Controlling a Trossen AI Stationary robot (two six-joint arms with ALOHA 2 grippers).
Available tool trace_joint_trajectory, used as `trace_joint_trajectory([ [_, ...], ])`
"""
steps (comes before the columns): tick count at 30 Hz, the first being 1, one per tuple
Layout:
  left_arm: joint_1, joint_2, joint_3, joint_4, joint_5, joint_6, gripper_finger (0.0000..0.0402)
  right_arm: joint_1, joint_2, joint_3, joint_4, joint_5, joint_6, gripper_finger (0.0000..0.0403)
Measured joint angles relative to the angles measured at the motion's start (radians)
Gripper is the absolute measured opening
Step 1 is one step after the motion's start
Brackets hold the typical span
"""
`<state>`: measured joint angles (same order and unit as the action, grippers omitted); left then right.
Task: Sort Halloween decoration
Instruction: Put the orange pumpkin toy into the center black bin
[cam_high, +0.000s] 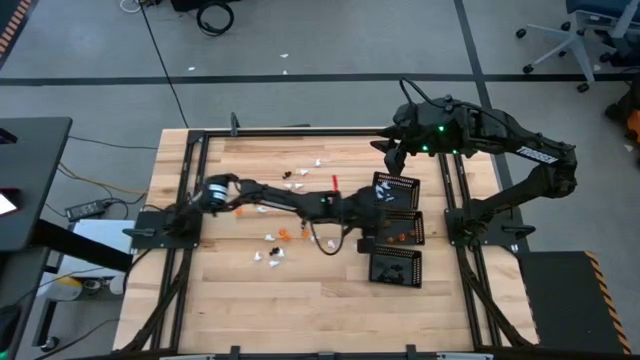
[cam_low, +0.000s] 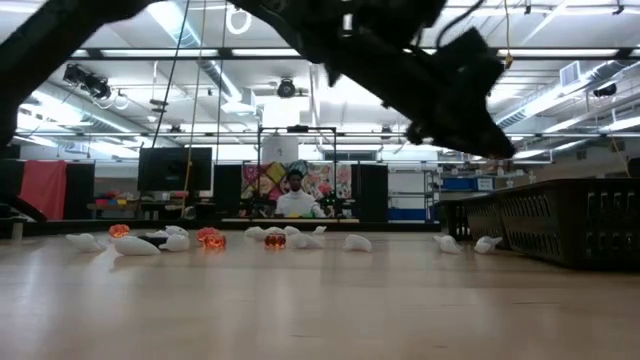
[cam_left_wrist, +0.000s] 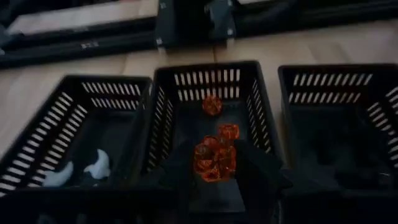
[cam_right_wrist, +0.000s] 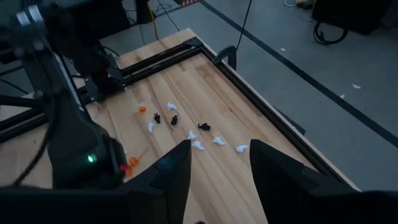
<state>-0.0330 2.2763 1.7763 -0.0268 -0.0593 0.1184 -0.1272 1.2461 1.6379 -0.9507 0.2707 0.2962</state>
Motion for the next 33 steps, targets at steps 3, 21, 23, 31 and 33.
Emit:
trace_joint_trajectory([
  [3,0.0,0.076,0.102,-0.008,0.0,-0.01,0.0114,0.0,0.0,0.0,0.001,0.001,-0.001,0.0167],
  [21,0.003,0.197,0.234,-0.033,0.044,-0.082,0.0184,0.0,0.0,0.0,0.007,-0.002,-0.008,0.0167],
  [23,0.003,0.194,0.234,-0.045,0.045,-0.089,0.0198,0.0,0.0,0.0,0.007,-0.002,-0.006,0.0167],
  [31,-0.017,0.089,0.234,-0.18,-0.003,-0.096,0.0198,0.0,-0.003,0.0,0.007,-0.002,0.0,0.0167],
  [33,-0.029,0.06,0.234,-0.195,-0.026,-0.045,0.0186,0.0,-0.003,0.0,0.007,-0.002,0.0,0.0167],
])
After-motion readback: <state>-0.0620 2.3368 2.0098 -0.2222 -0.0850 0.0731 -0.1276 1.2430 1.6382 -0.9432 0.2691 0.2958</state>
